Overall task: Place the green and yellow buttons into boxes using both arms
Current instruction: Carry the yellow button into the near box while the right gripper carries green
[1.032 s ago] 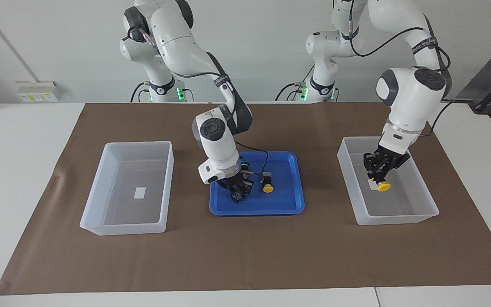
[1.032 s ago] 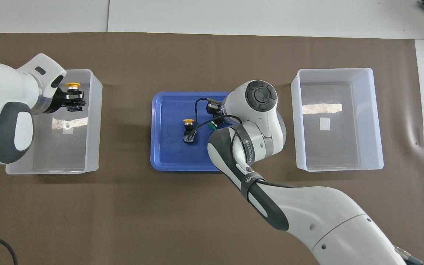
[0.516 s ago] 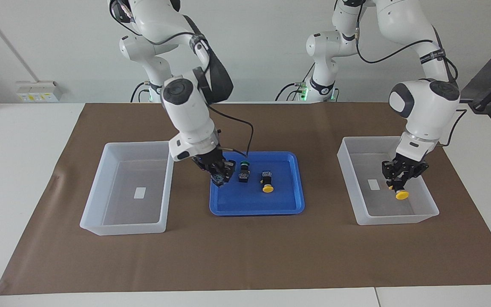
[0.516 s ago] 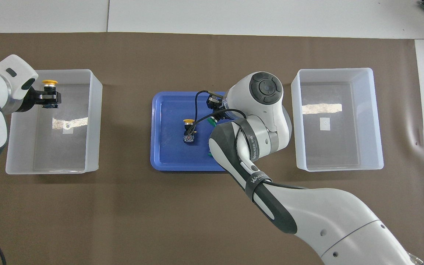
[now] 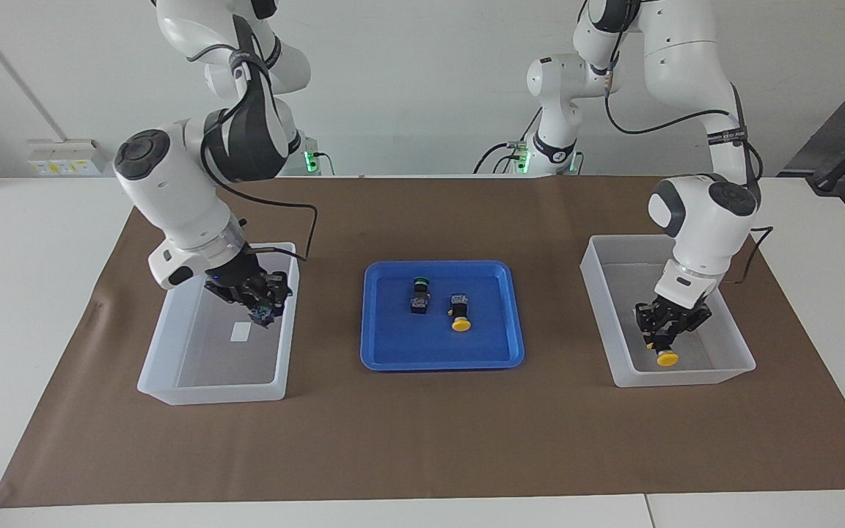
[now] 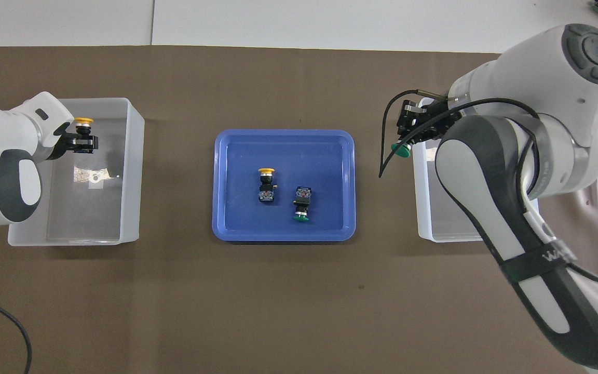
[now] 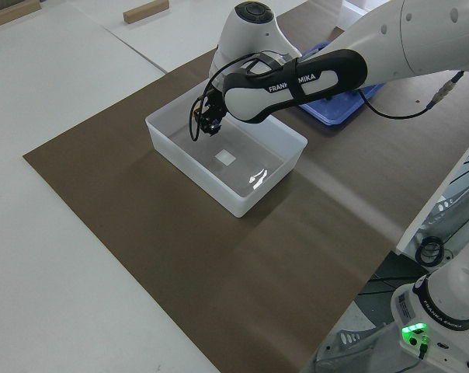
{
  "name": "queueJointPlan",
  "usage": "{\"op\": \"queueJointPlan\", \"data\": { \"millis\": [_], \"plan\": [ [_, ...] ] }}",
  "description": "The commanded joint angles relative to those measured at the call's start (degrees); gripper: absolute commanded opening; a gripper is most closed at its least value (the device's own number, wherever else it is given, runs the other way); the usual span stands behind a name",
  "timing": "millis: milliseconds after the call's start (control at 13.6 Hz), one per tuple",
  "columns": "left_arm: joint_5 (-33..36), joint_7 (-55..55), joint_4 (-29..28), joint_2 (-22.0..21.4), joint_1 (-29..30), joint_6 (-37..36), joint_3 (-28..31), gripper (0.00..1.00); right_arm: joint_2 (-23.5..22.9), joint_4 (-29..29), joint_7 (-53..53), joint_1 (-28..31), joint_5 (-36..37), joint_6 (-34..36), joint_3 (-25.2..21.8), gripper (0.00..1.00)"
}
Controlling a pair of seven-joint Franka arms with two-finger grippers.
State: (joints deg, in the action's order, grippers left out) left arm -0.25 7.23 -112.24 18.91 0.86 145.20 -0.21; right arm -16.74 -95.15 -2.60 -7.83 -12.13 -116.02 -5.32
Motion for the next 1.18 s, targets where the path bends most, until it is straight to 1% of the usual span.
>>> {"op": "queueJointPlan", "data": {
  "millis": [0, 147, 221, 295, 369, 442, 590, 664, 737, 811, 885, 959, 1032, 1106],
  "plan": [
    [0.78, 0.33, 0.35, 1.04, -0.42, 2.62, 0.48, 0.00, 0.75, -7.04, 14.06, 4.31, 0.62, -6.65, 0.83, 0.00],
    [0.78, 0.24, 0.44, 2.36, -0.51, 5.35, 0.48, 0.00, 0.31, -10.74, 20.58, 6.25, 0.71, -11.57, 0.83, 0.00],
    [0.69, 0.24, 0.44, 2.36, -0.51, 5.44, 0.48, 0.12, 0.13, -12.41, 23.40, 6.95, 0.97, -14.03, 0.83, 0.00],
    [0.69, -0.19, 0.53, 2.36, -0.51, 5.53, 0.48, 0.43, -0.22, -13.56, 25.26, 7.39, 1.06, -15.79, 0.83, 0.00],
    [0.69, -0.20, 0.62, 2.36, -0.51, 5.53, 0.56, 0.84, -0.57, -14.70, 26.23, 7.48, 1.14, -17.90, 0.83, 0.00],
    [0.69, -0.20, 0.71, 2.45, -0.51, 5.53, 0.56, 1.00, -1.27, -15.41, 26.42, 7.57, 1.14, -20.01, 0.83, 0.00],
    [0.69, -0.20, 1.06, 1.84, -0.51, 4.66, 0.56, 1.00, -2.85, -15.59, 26.33, 7.57, 1.14, -21.34, 0.83, 0.00],
    [0.69, -0.28, 0.88, 0.62, -0.42, 4.13, 0.56, 1.00, -3.90, -15.59, 26.50, 7.66, 1.14, -23.44, 0.92, 0.16],
    [0.69, -0.37, 0.79, -1.48, -0.51, 2.47, 0.56, 1.00, -4.35, -15.85, 26.42, 7.66, 1.14, -24.50, 0.92, 0.42],
    [0.69, -0.37, 0.88, -3.25, -0.51, 0.28, 0.56, 1.00, -4.35, -15.85, 26.33, 7.66, 1.14, -24.25, 0.92, 0.66],
    [0.69, -0.46, 0.88, -5.00, -0.68, -2.09, 0.56, 1.00, -4.35, -15.77, 26.33, 7.66, 1.14, -24.34, 0.92, 0.71],
    [0.69, -0.46, 0.97, -7.28, -1.73, -5.51, 0.56, 1.00, -4.35, -15.77, 26.33, 7.66, 1.14, -24.08, 0.92, 0.80],
    [0.69, -0.98, 0.97, -9.22, -2.78, -8.76, 0.65, 1.00, -4.26, -15.68, 26.33, 7.66, 1.14, -23.81, 0.92, 0.96],
    [0.69, -1.77, 1.23, -10.89, -3.49, -11.92, 0.56, 1.00, -3.74, -15.50, 25.98, 7.40, 1.14, -23.29, 0.92, 1.00]
  ]
}}
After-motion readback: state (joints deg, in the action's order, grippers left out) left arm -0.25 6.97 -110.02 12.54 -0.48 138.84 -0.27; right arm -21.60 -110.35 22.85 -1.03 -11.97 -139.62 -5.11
